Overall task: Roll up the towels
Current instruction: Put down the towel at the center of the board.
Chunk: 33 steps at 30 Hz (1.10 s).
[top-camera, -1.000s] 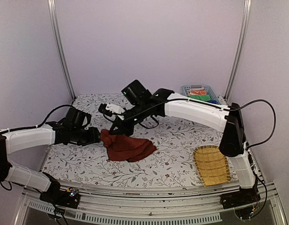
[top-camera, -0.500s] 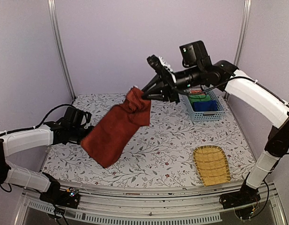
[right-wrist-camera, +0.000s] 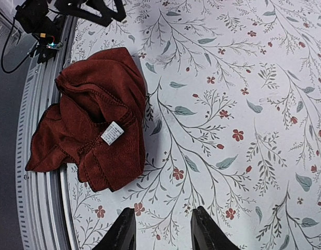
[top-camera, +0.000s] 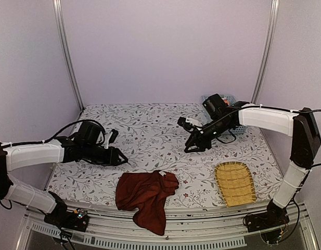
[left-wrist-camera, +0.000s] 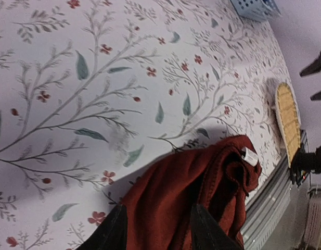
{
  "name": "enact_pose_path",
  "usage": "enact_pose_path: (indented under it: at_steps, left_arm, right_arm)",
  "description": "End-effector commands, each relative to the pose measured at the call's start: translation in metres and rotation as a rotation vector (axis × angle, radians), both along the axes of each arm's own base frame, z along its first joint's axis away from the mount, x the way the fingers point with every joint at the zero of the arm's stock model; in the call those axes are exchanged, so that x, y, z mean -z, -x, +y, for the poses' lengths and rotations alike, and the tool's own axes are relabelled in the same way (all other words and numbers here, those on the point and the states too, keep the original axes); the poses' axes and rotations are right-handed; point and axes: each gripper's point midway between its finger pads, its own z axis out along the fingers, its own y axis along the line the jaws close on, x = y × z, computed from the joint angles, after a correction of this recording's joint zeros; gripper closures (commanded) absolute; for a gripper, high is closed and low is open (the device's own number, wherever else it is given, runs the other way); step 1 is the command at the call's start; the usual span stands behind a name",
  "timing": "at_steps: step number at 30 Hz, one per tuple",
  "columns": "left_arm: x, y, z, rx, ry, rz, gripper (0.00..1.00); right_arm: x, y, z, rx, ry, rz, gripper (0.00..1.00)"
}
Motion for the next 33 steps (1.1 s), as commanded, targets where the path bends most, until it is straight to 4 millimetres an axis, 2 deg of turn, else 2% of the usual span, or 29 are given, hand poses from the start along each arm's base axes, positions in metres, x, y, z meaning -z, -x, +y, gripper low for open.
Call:
enact_pose_path:
  at_steps: [1,3,7,12,16,20,26,33]
  left_arm:
    - [0.001,0.053,-0.045,0.270,0.033,0.095,0.55]
    - [0.009,0.074,-0.051,0.309,0.004,0.136,0.54]
    - [0.019,0.093,-0.051,0.297,-0.014,0.178,0.53]
    - [0.017,0.101,-0.062,0.291,0.002,0.165,0.54]
    - [0.017,0.104,-0.073,0.311,0.008,0.157,0.54]
    - [0.025,0.104,-0.079,0.327,-0.016,0.167,0.54]
    - [0.025,0.100,-0.082,0.333,-0.028,0.155,0.53]
    - [0.028,0.099,-0.081,0.325,-0.040,0.150,0.53]
  right_arm:
    - [0.030,0.021,0.020,-0.014,0.061,0.056,0.58]
    - [0.036,0.030,0.034,-0.042,0.065,0.057,0.52]
    - [0.050,0.049,0.060,-0.091,0.087,0.151,0.45]
    - [0.068,0.065,0.076,-0.127,0.132,0.170,0.37]
    - [0.074,0.067,0.076,-0.130,0.160,0.147,0.36]
    - [0.083,0.055,0.073,-0.074,0.216,0.084,0.36]
    - [0.088,0.046,0.073,-0.037,0.253,0.066,0.37]
    - [0.083,0.015,0.060,0.074,0.277,-0.004,0.50]
